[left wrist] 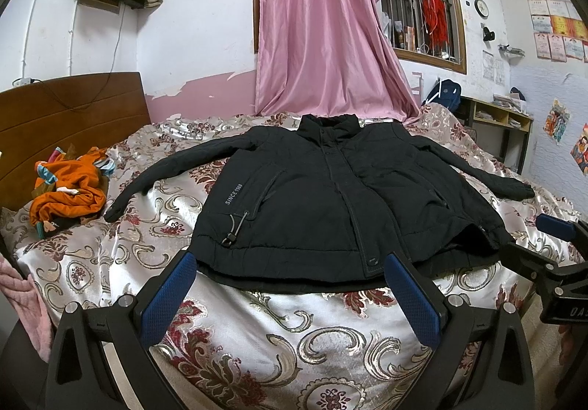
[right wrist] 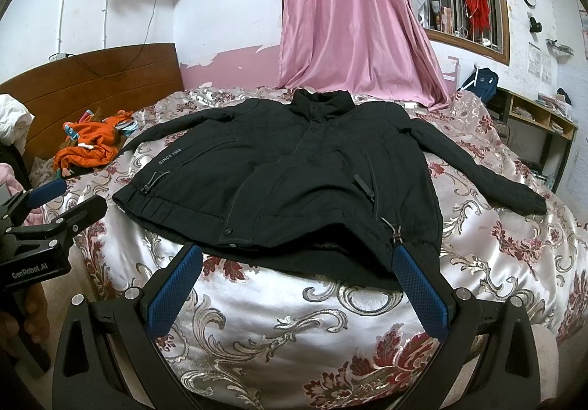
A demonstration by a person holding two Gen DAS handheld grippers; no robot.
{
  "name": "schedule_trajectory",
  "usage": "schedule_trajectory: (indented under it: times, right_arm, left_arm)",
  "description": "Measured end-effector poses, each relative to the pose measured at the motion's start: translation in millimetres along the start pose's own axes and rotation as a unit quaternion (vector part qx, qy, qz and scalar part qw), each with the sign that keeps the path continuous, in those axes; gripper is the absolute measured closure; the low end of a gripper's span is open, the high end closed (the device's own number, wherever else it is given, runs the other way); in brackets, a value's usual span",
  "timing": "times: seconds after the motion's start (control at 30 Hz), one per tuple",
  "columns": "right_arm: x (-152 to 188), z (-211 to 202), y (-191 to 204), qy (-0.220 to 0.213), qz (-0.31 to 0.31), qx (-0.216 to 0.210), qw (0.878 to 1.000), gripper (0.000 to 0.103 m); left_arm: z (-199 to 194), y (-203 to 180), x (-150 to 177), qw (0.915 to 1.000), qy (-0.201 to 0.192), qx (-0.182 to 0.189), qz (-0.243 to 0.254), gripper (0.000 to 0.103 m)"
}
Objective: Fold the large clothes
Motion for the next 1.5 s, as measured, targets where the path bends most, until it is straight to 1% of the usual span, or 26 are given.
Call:
schedule_trajectory:
  times: [0.17, 0.3, 0.43, 0.5, 0.6, 0.63, 0.87, 0.97, 1.1, 1.23, 1.3, 1.4, 1.5]
  right_arm:
    - [5, 8, -6, 0.01, 0.003, 0.002, 1.0, 0.001]
    - [8, 14, -7, 0.029, 0.001, 0.017, 0.999, 0.001]
    - [11, 19, -9, 0.046, 0.006, 0.037, 0.998, 0.001]
    - [12, 24, -13, 0.055, 0.014, 0.045, 0.997, 0.001]
    - [13, 31, -21, 0.065, 0.03, 0.05, 0.996, 0.001]
    - [13, 33, -23, 0.068, 0.035, 0.053, 0.996, 0.001]
    - [14, 54, -39, 0.086, 0.072, 0.064, 0.992, 0.001]
    - [14, 67, -48, 0.095, 0.089, 0.074, 0.989, 0.001]
    - [12, 81, -63, 0.085, 0.095, 0.092, 0.988, 0.001]
    - [5, 96, -89, 0.07, 0.113, 0.113, 0.985, 0.001]
    - [-1, 105, -106, 0.061, 0.125, 0.125, 0.982, 0.001]
    - [-14, 120, -136, 0.046, 0.138, 0.147, 0.978, 0.001]
    - [-31, 141, -175, 0.03, 0.168, 0.169, 0.971, 0.001]
  left_arm:
    - [6, -2, 1, 0.9999, 0.015, -0.001, 0.002, 0.0]
    - [13, 2, 3, 0.9995, 0.032, -0.002, -0.003, 0.0]
    - [20, 11, 7, 0.998, 0.047, 0.034, -0.026, 0.0]
    - [23, 14, 8, 0.9973, 0.056, 0.036, -0.032, 0.0]
    - [29, 14, 10, 0.997, 0.067, 0.023, -0.031, 0.0]
    - [31, 14, 10, 0.9971, 0.068, 0.014, -0.031, 0.0]
    - [36, 19, 8, 0.9971, 0.063, -0.025, -0.035, 0.0]
    - [41, 19, 7, 0.9967, 0.065, -0.032, -0.038, 0.0]
    - [62, 17, -1, 0.9933, 0.096, -0.043, -0.047, 0.0]
    - [87, 4, -16, 0.9886, 0.131, -0.069, -0.027, 0.0]
    - [97, -5, -25, 0.9872, 0.139, -0.076, -0.01, 0.0]
    - [110, -20, -41, 0.9869, 0.141, -0.077, 0.015, 0.0]
    - [124, -35, -57, 0.9854, 0.148, -0.075, 0.036, 0.0]
Point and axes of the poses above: each gripper's, at about its wrist camera, not at the fingertips, and z roughly the way its jaws point, y to its left, x to its underside, the point moved 2 cm from there along z, roughly the way its jaws point, and after that the axes turned 14 degrees about x, right-handed, at the moved point
